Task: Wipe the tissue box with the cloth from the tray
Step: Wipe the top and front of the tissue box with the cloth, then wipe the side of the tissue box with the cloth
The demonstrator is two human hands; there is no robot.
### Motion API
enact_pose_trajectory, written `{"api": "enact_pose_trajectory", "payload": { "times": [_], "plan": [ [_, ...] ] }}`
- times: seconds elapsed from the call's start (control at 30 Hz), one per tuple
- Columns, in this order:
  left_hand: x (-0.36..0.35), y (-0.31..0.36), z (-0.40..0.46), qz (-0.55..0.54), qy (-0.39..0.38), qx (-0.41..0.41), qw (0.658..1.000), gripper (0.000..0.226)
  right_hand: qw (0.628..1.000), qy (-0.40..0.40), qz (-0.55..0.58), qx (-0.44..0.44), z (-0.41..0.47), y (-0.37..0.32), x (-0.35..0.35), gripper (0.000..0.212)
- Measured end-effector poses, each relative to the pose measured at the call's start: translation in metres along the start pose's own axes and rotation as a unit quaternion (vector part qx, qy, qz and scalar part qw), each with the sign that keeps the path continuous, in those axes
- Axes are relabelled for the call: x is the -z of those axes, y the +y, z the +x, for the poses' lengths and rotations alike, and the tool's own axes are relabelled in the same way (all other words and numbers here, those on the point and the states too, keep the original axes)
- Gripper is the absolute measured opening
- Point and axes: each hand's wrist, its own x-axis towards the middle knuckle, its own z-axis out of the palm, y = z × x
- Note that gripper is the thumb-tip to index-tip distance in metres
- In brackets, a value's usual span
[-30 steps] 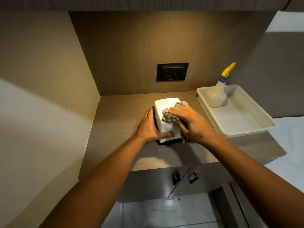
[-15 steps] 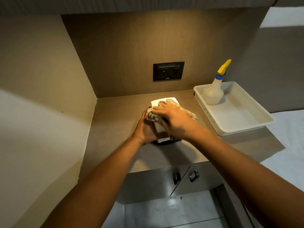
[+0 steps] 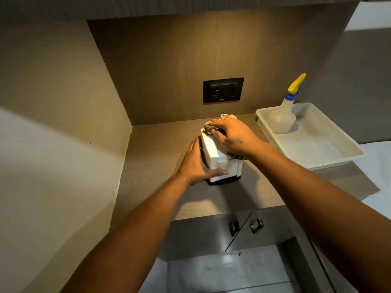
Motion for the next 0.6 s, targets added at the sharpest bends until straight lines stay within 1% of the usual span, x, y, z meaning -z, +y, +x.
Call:
{"api": "enact_pose_trajectory", "payload": {
  "times": [0.13, 0.2, 0.23, 0.3, 0.33, 0.37, 0.4, 0.47, 0.53, 0.6],
  "plan": [
    [-0.001, -0.003, 0.002, -0.002, 0.000, -0.003, 1.000, 0.121, 0.996, 0.006, 0.002, 0.090, -0.045, -0.004, -0.001, 0.044],
    [-0.002, -0.004, 0.002, 0.015, 0.003, -0.014, 1.000, 0.119, 0.994, 0.015, 0.027, 0.101, -0.069, 0.002, 0.002, 0.042],
    [-0.001, -0.002, 0.003, 0.018, 0.003, -0.019, 1.000, 0.119, 0.994, 0.023, 0.062, 0.089, -0.075, 0.007, 0.004, 0.041],
    [0.007, -0.003, 0.007, 0.019, -0.006, -0.023, 1.000, 0.121, 0.989, 0.041, 0.138, 0.028, -0.076, 0.013, 0.003, 0.038],
    [0.009, -0.001, 0.006, 0.026, -0.015, -0.018, 0.999, 0.123, 0.982, 0.056, 0.179, -0.007, -0.076, 0.017, 0.004, 0.037],
    [0.007, 0.011, 0.011, 0.038, -0.016, -0.014, 0.999, 0.126, 0.963, 0.091, 0.249, -0.048, -0.078, 0.025, 0.011, 0.036],
    [0.009, 0.020, 0.015, 0.056, -0.029, -0.004, 0.998, 0.130, 0.936, 0.118, 0.319, -0.090, -0.079, 0.031, 0.013, 0.034],
    [0.021, 0.017, 0.014, 0.068, -0.057, 0.017, 0.996, 0.140, 0.867, 0.135, 0.449, -0.167, -0.076, 0.033, -0.001, 0.031],
    [0.014, 0.019, 0.014, 0.110, -0.099, 0.040, 0.988, 0.148, 0.738, 0.149, 0.607, -0.255, -0.090, 0.056, -0.014, 0.031],
    [0.020, 0.015, 0.004, 0.101, -0.105, 0.063, 0.987, 0.151, 0.636, 0.153, 0.688, -0.316, -0.102, 0.066, -0.031, 0.037]
  ]
}}
